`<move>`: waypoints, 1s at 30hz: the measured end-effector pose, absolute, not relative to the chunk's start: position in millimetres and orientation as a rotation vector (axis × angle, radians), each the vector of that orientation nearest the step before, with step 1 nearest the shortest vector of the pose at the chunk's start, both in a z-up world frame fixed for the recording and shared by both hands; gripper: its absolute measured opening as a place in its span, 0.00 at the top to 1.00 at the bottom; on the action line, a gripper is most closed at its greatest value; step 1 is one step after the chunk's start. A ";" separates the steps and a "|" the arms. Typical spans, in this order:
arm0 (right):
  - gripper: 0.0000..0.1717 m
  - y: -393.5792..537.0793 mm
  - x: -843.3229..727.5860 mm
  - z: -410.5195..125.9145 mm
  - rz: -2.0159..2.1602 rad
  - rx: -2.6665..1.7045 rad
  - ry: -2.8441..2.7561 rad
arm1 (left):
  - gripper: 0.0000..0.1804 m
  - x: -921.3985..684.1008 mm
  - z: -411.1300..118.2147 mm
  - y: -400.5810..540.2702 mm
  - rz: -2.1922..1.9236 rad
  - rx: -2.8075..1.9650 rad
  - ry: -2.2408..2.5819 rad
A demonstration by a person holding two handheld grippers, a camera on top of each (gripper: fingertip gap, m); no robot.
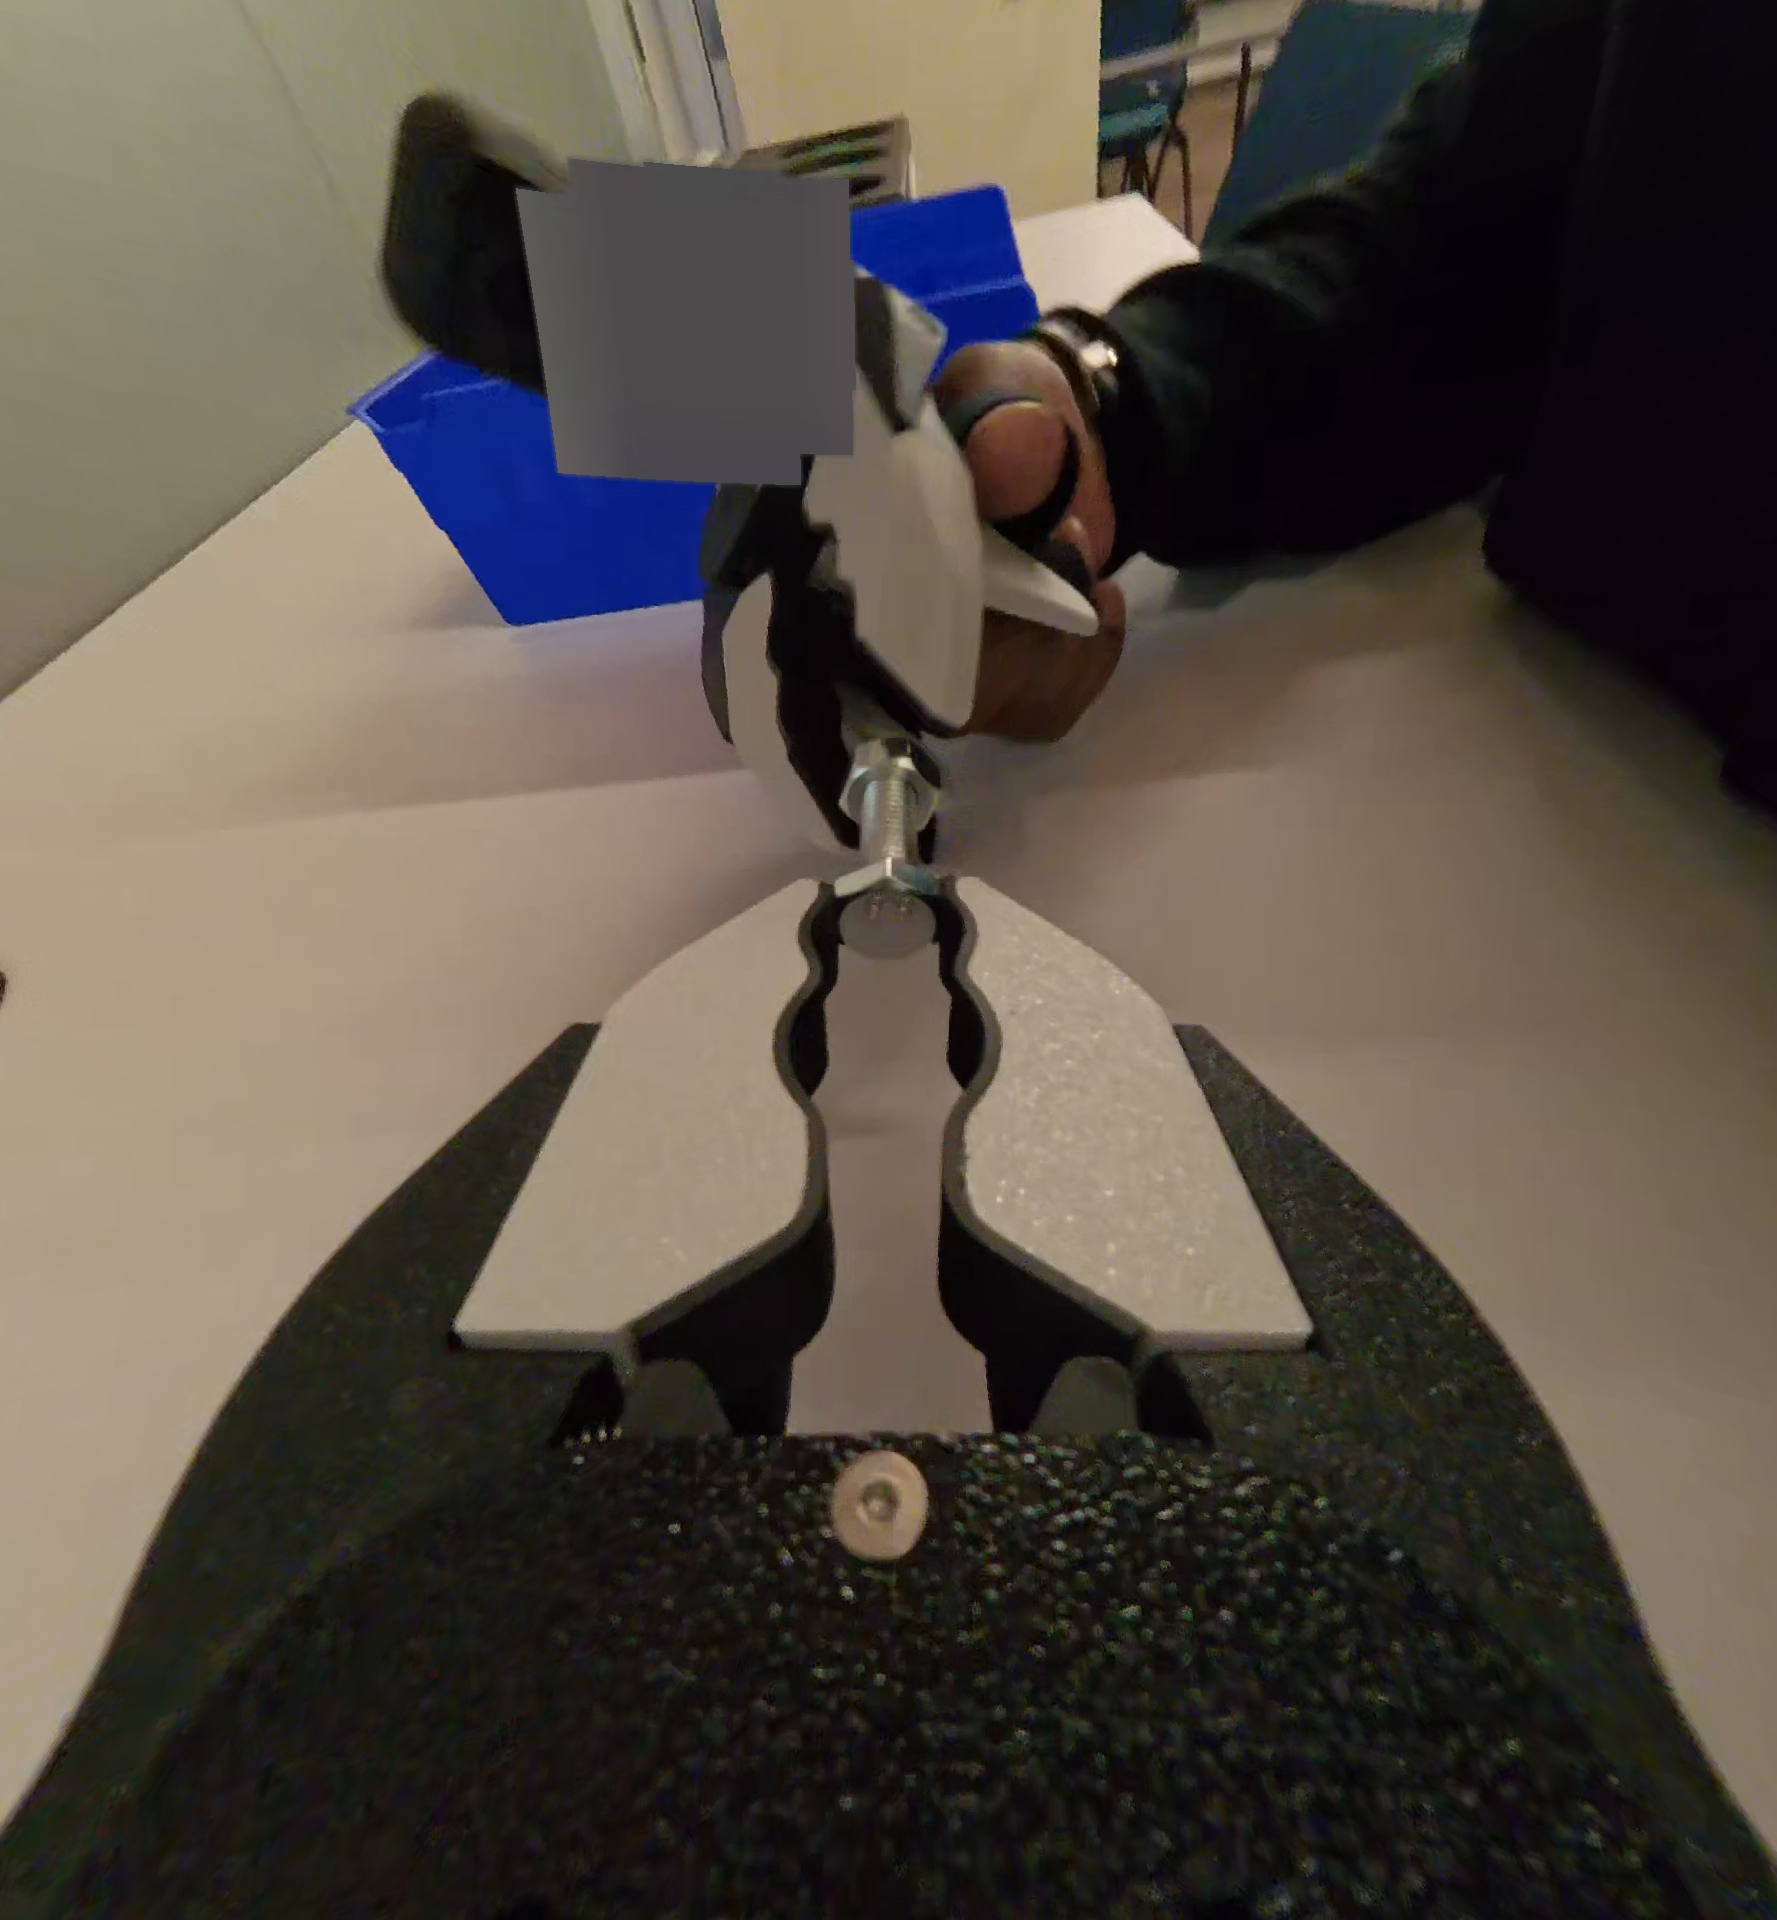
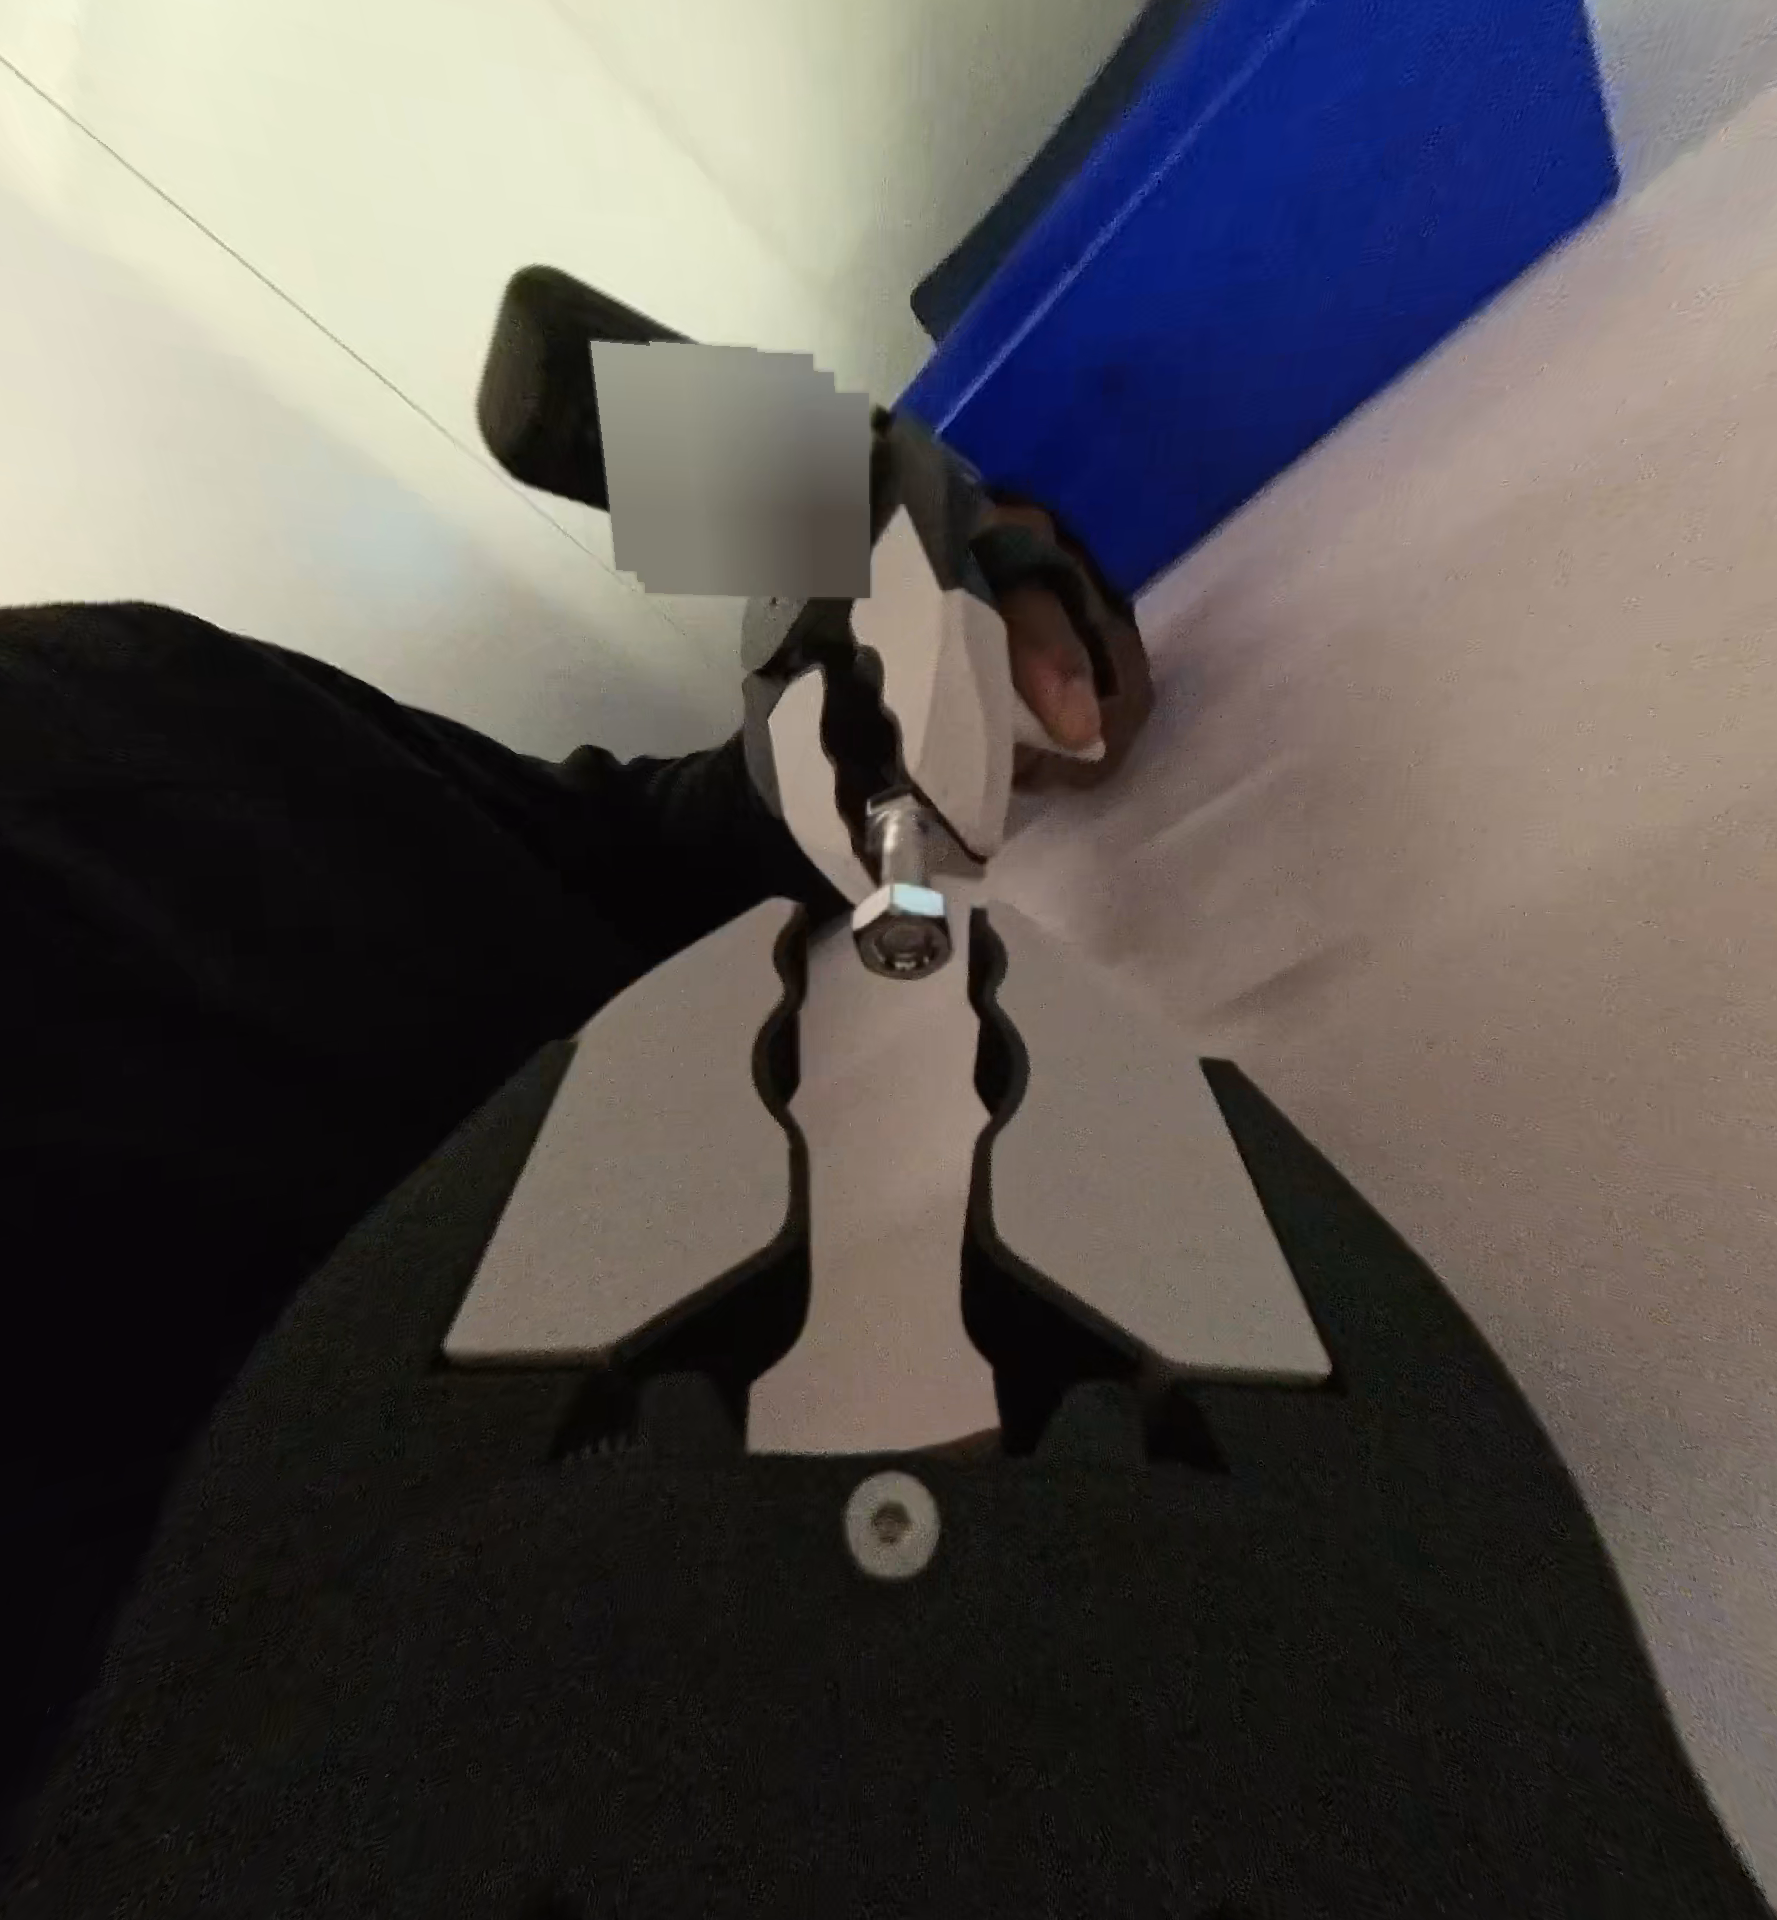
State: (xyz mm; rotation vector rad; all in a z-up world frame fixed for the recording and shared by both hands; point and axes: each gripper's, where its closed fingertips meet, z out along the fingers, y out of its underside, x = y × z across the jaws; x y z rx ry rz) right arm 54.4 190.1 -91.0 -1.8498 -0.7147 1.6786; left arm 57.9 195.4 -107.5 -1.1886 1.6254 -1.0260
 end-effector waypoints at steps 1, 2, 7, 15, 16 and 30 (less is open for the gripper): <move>0.79 193.2 55.5 -87.7 1.594 -1.807 -0.748 | 0.90 57.3 -105.5 197.4 -1.064 -1.216 1.598; 0.78 196.1 57.1 -85.7 1.476 -1.764 -0.793 | 0.90 56.5 -103.3 197.9 -1.119 -1.243 1.574; 0.76 195.2 58.6 -82.1 0.938 -1.541 -1.066 | 0.90 54.4 -89.9 194.9 -1.372 -1.310 1.466; 0.90 193.2 51.7 -85.0 0.695 -1.469 -1.150 | 0.90 57.5 -95.0 190.4 -1.390 -1.352 1.491; 0.90 193.8 52.0 -88.7 0.740 -1.525 -1.141 | 0.90 57.8 -97.9 191.8 -1.326 -1.338 1.514; 0.73 194.9 61.7 -79.1 0.823 -1.478 -1.118 | 0.90 57.9 -86.9 194.5 -1.347 -1.292 1.448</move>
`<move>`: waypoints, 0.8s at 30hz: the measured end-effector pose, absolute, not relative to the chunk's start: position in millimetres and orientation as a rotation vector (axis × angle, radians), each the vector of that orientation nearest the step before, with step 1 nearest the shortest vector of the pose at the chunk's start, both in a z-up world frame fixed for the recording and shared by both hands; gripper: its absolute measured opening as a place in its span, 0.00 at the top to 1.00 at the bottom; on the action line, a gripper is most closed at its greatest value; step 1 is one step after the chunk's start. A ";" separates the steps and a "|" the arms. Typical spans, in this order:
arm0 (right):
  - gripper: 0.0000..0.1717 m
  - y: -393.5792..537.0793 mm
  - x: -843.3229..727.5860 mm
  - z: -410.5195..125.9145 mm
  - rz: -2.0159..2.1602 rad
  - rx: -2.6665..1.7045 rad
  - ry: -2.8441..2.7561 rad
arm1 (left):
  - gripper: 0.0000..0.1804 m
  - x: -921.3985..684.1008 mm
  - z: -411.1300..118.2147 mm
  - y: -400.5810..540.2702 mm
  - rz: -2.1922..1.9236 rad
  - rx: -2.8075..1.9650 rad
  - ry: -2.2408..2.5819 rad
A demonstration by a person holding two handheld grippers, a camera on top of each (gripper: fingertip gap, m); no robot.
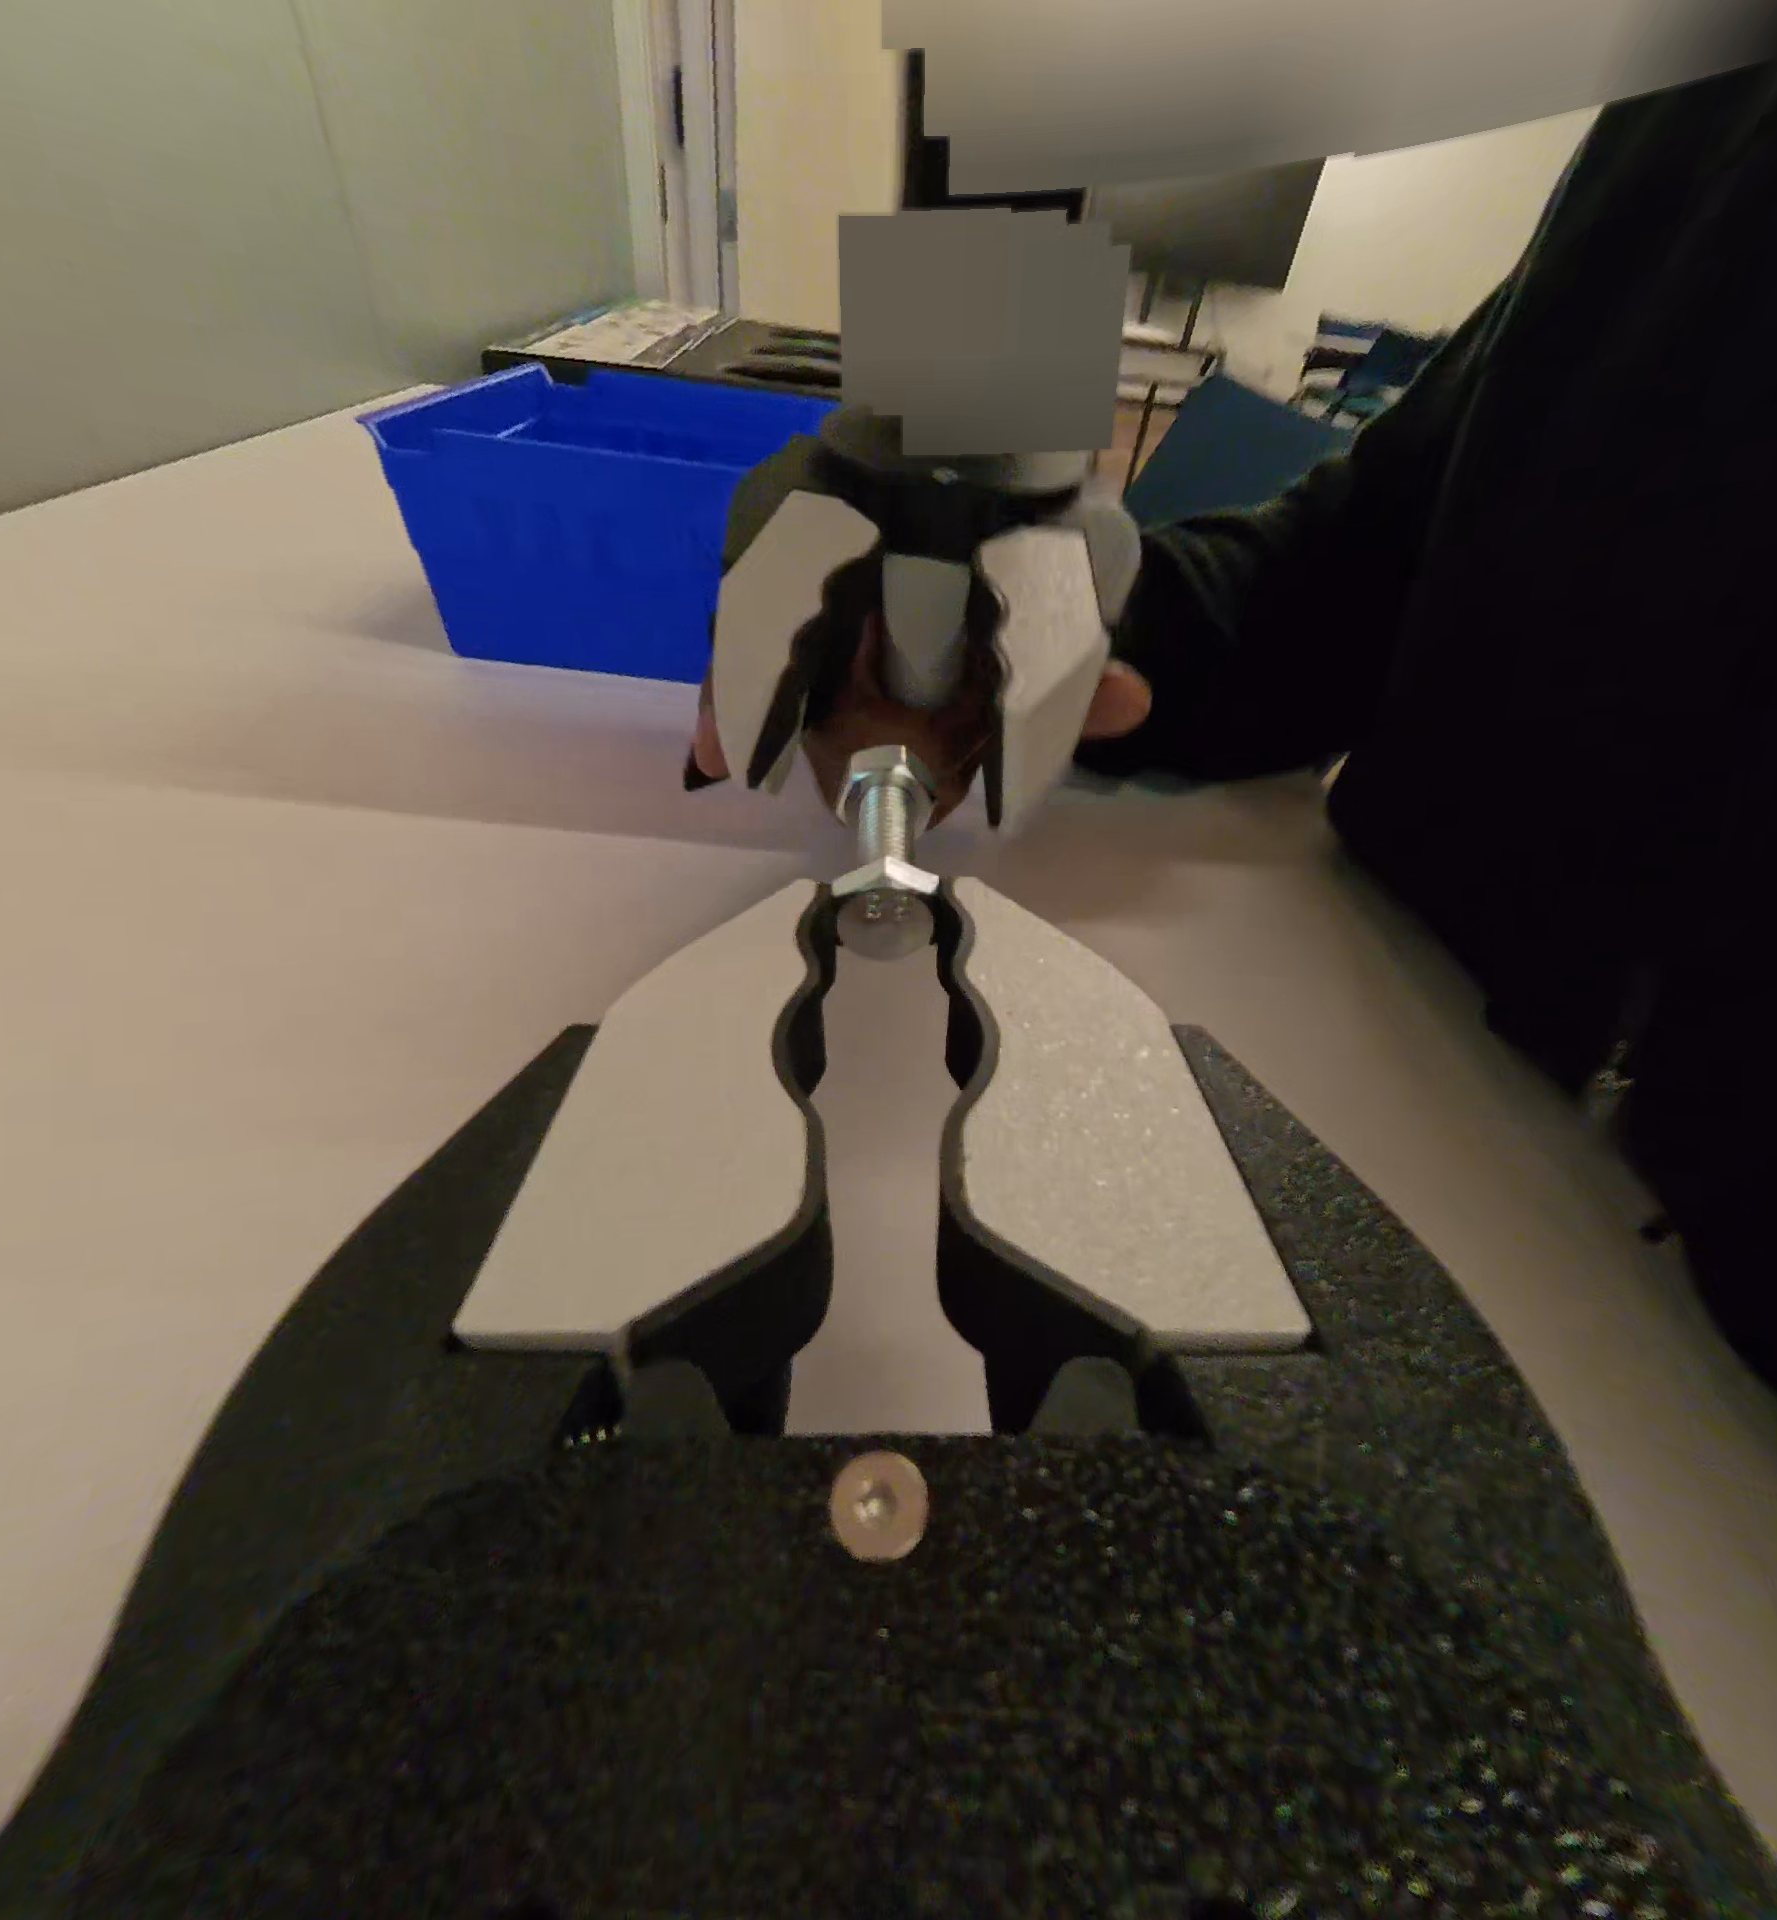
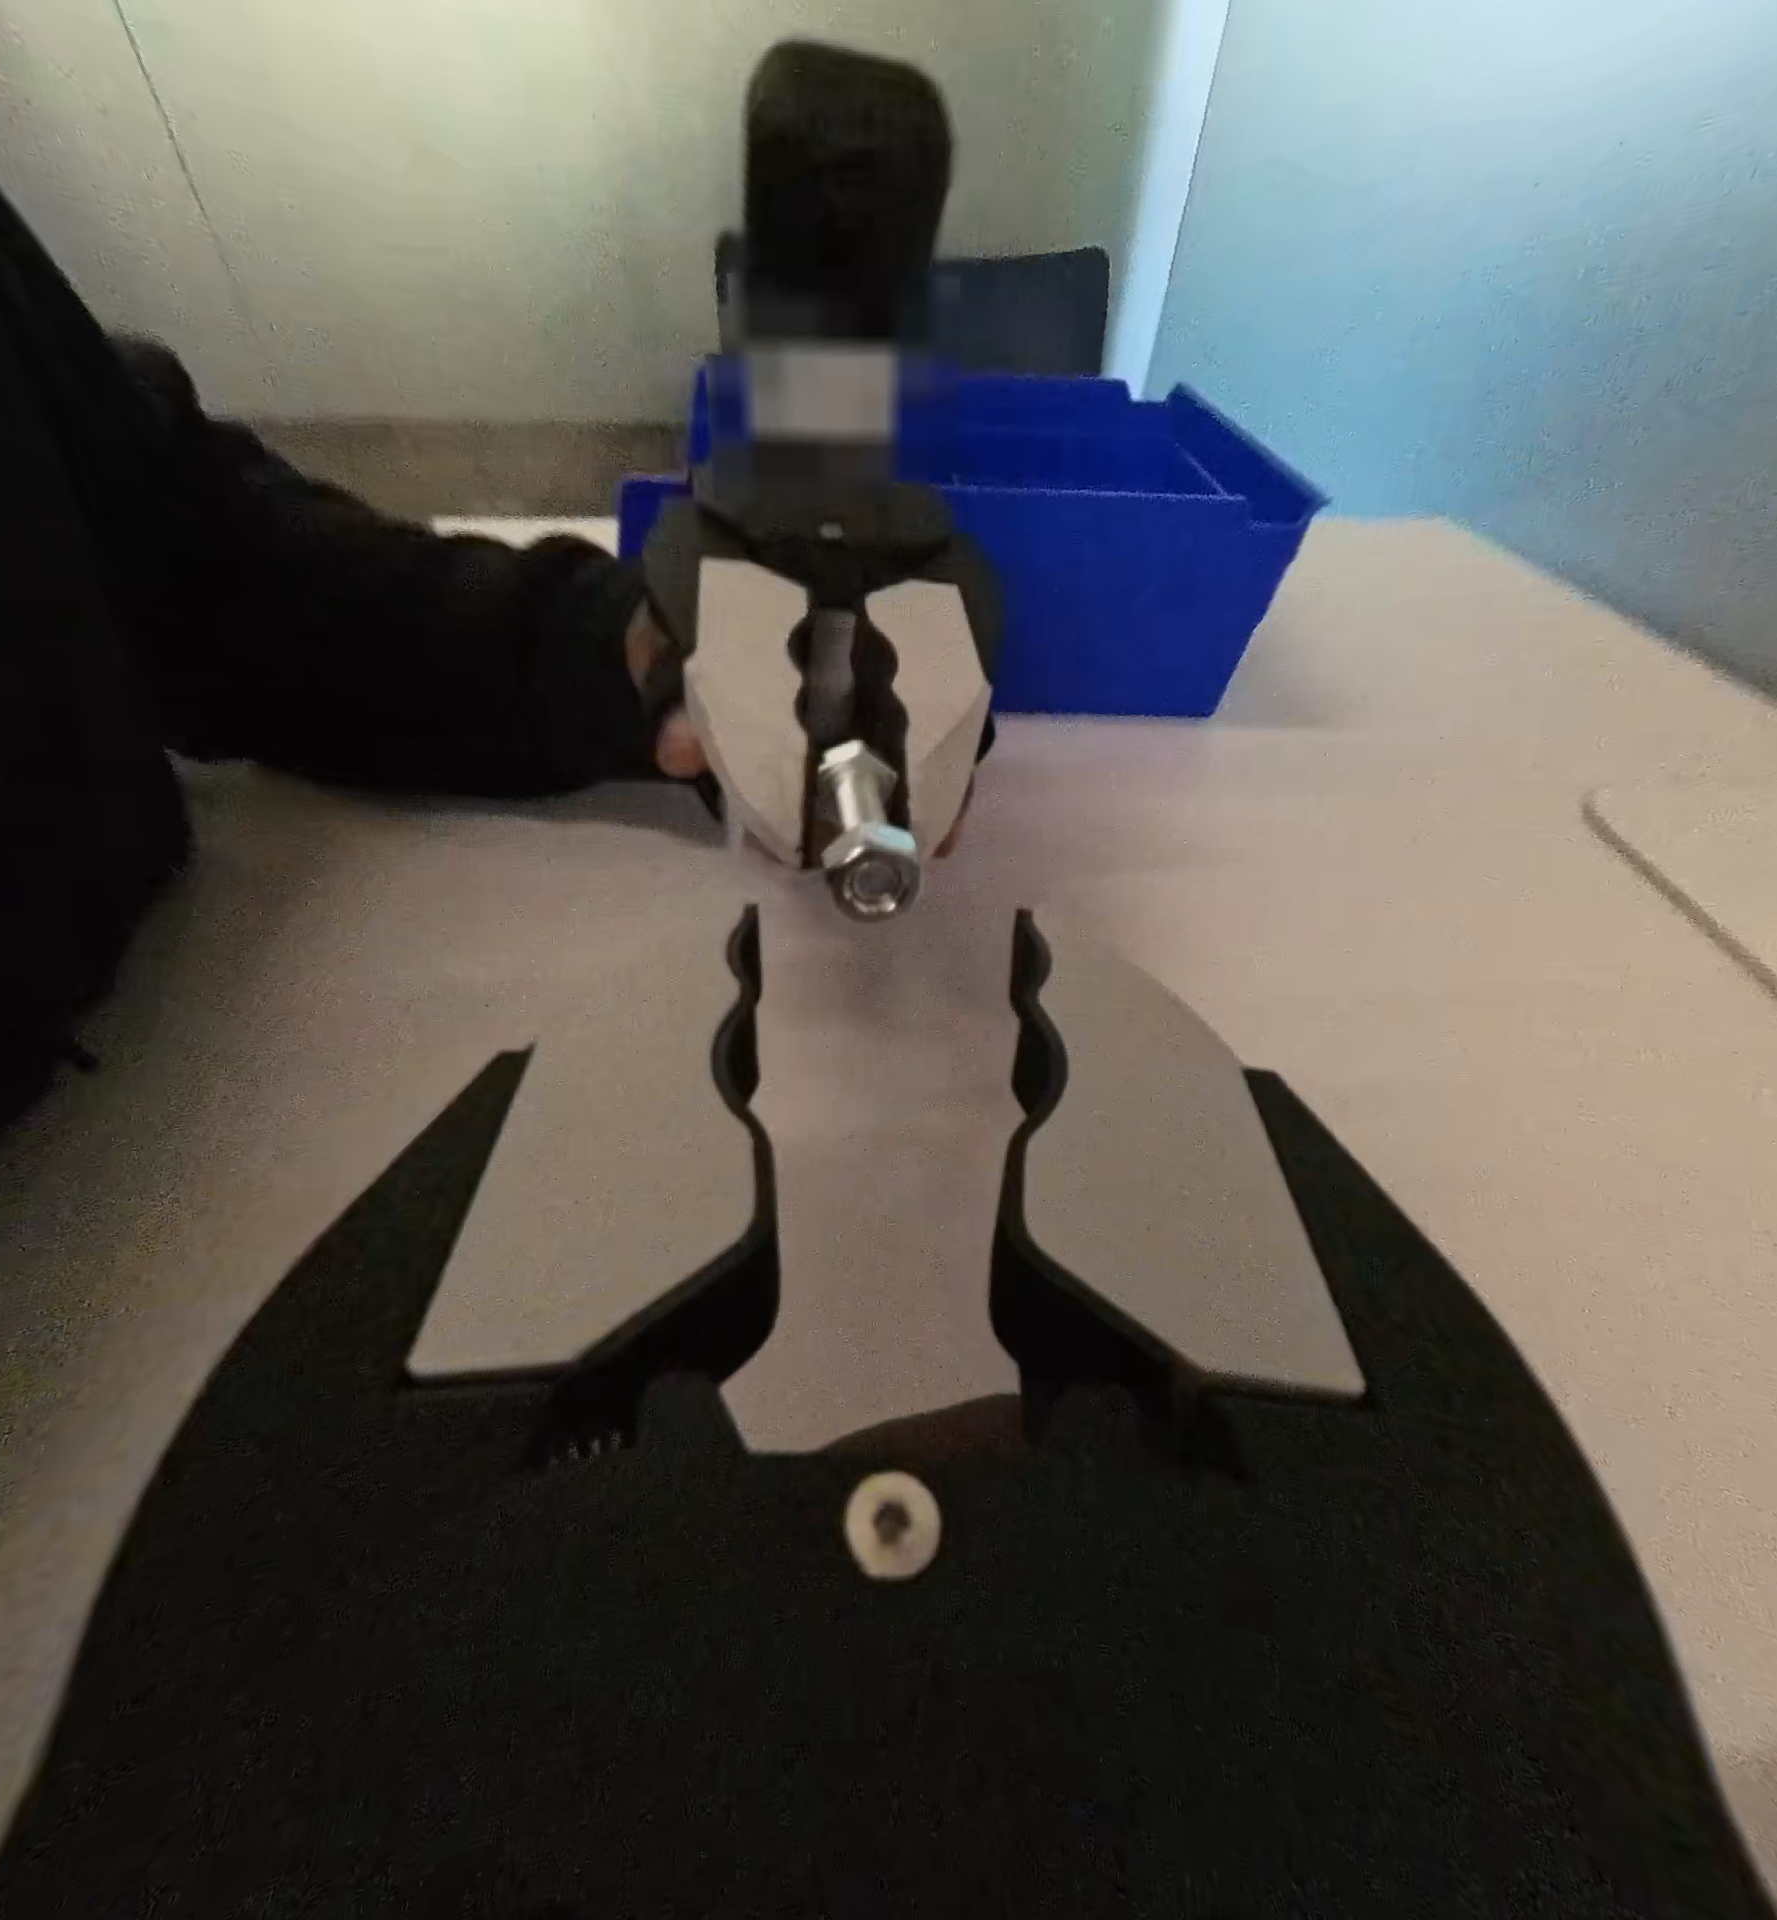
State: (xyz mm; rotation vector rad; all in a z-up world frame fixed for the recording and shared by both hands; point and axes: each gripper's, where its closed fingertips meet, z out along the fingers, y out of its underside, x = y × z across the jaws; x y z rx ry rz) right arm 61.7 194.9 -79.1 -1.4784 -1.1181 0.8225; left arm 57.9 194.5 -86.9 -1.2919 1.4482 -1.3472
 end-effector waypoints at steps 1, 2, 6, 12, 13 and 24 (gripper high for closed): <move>0.73 194.0 60.5 -80.0 0.740 -1.441 -1.152 | 0.90 57.8 -85.0 193.6 -1.385 -1.298 1.433; 0.75 193.0 58.9 -80.1 0.682 -1.408 -1.172 | 0.90 58.0 -84.2 192.5 -1.420 -1.307 1.424; 0.90 190.0 54.2 -79.4 0.641 -1.381 -1.177 | 0.90 61.0 -89.6 187.8 -1.435 -1.341 1.454; 0.90 183.9 53.2 -93.1 1.235 -1.769 -0.989 | 0.90 60.5 -102.3 188.6 -1.072 -1.186 1.611; 0.90 182.1 53.4 -94.2 1.407 -1.846 -0.908 | 0.90 60.7 -103.7 188.0 -0.985 -1.134 1.643; 0.69 194.8 59.9 -76.1 0.800 -1.456 -1.108 | 0.90 57.5 -89.8 192.0 -1.393 -1.344 1.456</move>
